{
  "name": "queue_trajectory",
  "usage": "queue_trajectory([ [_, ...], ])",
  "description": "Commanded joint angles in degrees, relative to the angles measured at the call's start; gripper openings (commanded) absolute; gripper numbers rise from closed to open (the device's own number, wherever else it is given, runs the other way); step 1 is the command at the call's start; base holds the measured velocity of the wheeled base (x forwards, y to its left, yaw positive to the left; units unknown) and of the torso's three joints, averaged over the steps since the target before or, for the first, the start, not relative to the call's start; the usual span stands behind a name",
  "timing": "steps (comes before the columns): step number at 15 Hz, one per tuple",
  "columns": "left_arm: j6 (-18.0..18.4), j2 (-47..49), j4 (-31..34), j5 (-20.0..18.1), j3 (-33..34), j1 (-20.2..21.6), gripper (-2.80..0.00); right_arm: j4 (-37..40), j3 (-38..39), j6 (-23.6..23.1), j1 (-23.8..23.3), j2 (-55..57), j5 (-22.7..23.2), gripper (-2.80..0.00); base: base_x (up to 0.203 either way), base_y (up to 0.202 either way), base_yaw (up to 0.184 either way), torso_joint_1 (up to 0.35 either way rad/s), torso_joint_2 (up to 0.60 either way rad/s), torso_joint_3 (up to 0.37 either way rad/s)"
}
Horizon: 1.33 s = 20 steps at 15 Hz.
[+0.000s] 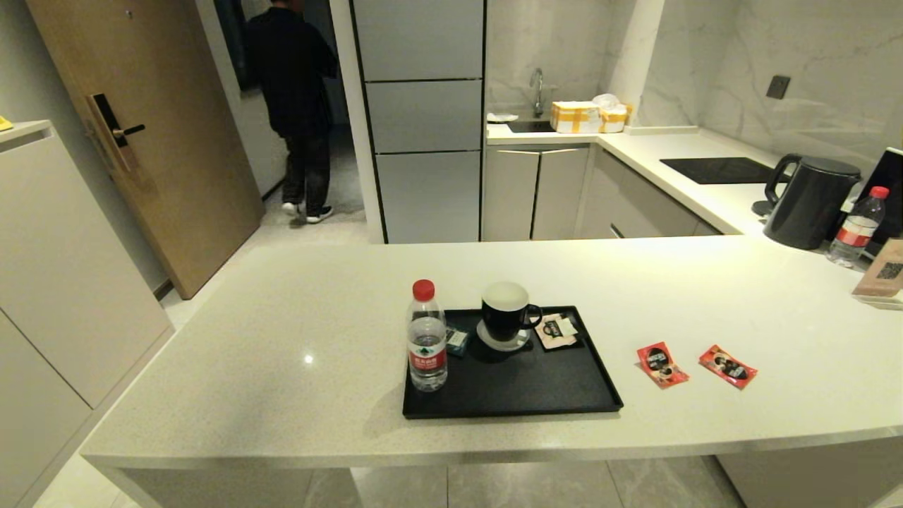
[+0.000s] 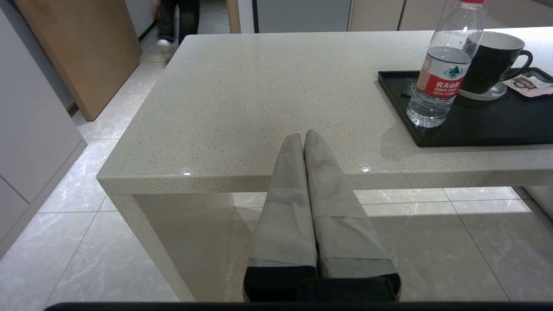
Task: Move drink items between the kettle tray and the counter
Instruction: Return the tea bag to its original position
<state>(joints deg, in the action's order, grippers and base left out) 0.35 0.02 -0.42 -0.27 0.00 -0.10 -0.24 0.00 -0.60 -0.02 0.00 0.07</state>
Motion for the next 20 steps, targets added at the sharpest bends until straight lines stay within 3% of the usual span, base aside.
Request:
queue_trajectory([
  [1,0.01,-0.02,-0.02,0.00,0.01,0.01,-2.80,-0.02,0.00,-0.02,-0.06,0.00,0.01,-2.80,0.000,0.000,0.000,0.000,0.00,0.000],
  [20,0.01,-0.02,-0.02,0.00,0.09,0.01,-2.80,-0.02,0.00,-0.02,-0.03,0.00,0.01,-2.80,0.000,0.000,0.000,0.000,0.00,0.000],
])
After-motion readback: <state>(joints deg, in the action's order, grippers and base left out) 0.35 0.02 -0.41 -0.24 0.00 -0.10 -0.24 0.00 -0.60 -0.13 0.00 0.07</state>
